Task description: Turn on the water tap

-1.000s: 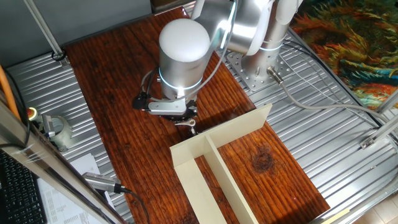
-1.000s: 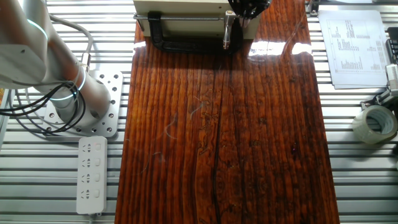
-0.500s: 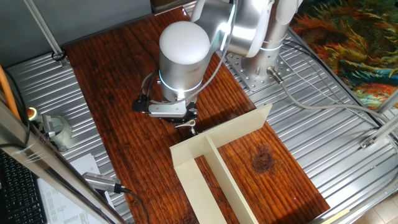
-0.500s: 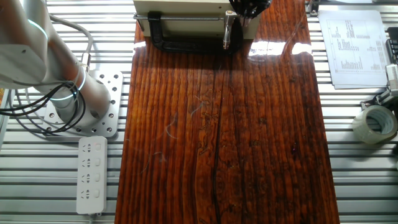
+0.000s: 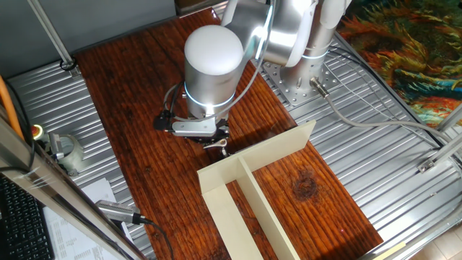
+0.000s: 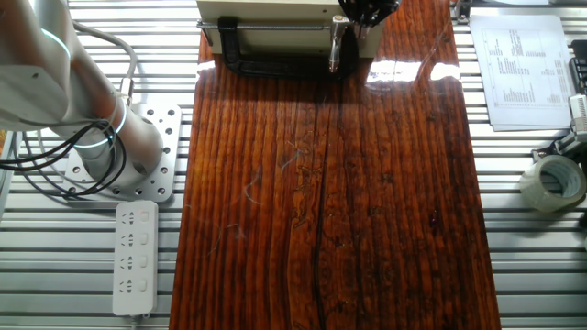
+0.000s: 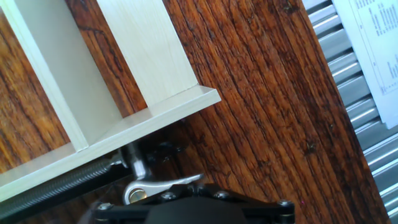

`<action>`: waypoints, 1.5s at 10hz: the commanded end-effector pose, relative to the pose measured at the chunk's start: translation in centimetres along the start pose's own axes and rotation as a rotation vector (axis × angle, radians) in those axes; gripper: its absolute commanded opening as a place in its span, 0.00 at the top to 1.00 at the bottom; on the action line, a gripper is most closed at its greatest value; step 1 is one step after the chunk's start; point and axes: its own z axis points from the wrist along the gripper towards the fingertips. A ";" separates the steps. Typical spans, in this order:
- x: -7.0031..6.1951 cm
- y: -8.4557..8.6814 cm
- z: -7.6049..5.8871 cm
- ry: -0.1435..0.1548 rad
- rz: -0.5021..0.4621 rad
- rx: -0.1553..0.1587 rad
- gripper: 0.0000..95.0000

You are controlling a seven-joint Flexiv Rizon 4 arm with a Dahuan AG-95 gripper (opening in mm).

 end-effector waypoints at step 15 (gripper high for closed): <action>9.3 1.6 -4.4 -0.102 1.036 -0.145 1.00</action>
